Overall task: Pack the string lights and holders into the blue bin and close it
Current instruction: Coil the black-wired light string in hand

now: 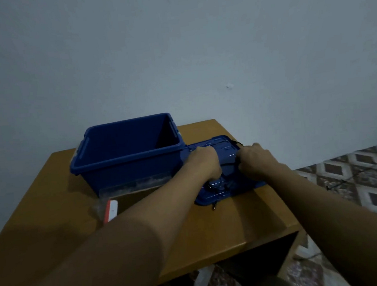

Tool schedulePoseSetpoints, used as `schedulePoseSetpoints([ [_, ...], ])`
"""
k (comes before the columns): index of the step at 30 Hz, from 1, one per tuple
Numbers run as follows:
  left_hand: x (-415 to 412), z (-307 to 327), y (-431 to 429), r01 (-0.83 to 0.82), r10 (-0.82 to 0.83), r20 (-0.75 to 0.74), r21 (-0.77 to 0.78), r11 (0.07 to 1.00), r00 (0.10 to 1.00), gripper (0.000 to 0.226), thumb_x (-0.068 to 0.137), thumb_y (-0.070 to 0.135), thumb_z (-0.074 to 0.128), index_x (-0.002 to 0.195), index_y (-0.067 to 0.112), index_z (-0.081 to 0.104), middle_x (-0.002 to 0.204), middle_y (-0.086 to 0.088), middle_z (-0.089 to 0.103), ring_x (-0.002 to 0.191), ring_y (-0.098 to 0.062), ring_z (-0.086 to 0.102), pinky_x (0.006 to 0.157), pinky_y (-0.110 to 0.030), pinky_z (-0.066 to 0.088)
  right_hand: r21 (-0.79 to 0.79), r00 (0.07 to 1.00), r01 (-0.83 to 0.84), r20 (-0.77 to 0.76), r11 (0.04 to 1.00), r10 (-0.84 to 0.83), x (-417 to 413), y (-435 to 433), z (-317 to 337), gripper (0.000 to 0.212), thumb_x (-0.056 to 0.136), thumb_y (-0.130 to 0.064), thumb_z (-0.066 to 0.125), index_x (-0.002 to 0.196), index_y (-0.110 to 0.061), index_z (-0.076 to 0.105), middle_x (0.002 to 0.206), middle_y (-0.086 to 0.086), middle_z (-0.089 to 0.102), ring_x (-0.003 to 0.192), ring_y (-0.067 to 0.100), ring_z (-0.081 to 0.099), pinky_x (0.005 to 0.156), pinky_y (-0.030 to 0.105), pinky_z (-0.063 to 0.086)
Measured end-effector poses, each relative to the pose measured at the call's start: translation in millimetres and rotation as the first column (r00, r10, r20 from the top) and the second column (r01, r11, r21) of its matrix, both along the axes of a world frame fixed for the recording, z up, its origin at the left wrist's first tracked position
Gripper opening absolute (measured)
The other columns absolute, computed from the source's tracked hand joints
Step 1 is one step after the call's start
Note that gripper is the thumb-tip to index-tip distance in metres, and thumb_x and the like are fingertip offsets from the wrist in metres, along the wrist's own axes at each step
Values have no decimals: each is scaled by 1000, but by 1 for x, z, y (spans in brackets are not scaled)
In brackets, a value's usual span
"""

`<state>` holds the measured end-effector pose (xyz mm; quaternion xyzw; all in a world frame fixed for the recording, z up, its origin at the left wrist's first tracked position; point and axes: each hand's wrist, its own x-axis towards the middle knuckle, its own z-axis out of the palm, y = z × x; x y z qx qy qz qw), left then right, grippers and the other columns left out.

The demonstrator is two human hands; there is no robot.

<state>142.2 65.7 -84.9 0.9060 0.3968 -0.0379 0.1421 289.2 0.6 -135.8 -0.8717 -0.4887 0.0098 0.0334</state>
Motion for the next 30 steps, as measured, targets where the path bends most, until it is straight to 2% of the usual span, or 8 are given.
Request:
schedulePoseSetpoints([
  [2,6,-10,4,-10,11,-45,33,999,999,17,93,14,60,108,7,58,108,-12,58,92,-28,60,71,-38,51,6,1000,-10,26,1000,9,3,-1,-4,25,95,-13,47,110,-12,67,117,8,61,112,30,48,90,46,49],
  [7,6,-24,1,2,9,-84,127,992,996,12,93,13,59,104,10,57,102,-8,56,83,-25,53,68,-36,45,112,999,-6,50,994,0,-1,-12,-11,21,99,-19,43,99,-11,62,109,10,61,106,30,49,86,44,46],
  [10,1,-21,-5,-7,4,24,120,993,1000,4,93,13,56,96,11,54,95,-8,56,78,-24,54,61,-35,43,250,1000,16,10,968,-19,-4,-27,-10,21,99,-20,42,99,-11,61,104,9,63,102,29,50,84,44,46],
  [13,-11,-12,-15,-22,3,237,78,997,972,15,93,15,52,80,12,48,77,-6,53,62,-22,49,50,-31,36,394,997,67,-58,917,-48,-12,-48,-2,20,99,-21,45,101,-13,63,100,7,67,98,29,53,84,45,46],
  [16,-26,-3,-29,20,-2,446,-35,999,895,16,94,18,52,82,7,55,70,-6,56,55,-19,47,51,-29,38,521,989,113,-137,846,-48,-21,-68,9,18,99,-25,50,102,-15,64,96,6,71,88,28,61,80,45,52],
  [20,-55,19,-55,99,91,621,-264,959,778,14,96,23,60,95,10,64,85,-5,69,67,-17,58,60,-29,47,630,963,155,-269,761,27,-51,-97,33,14,100,-26,54,97,-17,64,81,-1,70,68,18,63,63,39,55],
  [24,-90,38,-83,214,307,684,-565,797,662,7,97,15,56,92,11,61,85,-2,76,79,-21,72,73,-37,54,684,944,105,-296,722,143,-91,-126,59,13,99,-27,56,93,-18,64,72,-4,68,68,15,65,60,34,53],
  [30,-145,59,-115,356,458,712,-679,641,533,9,92,14,56,86,9,60,69,-2,55,64,-17,51,66,-38,47,774,892,40,-312,632,326,-142,-167,93,15,98,-27,58,85,-21,65,70,3,67,67,25,63,60,42,52],
])
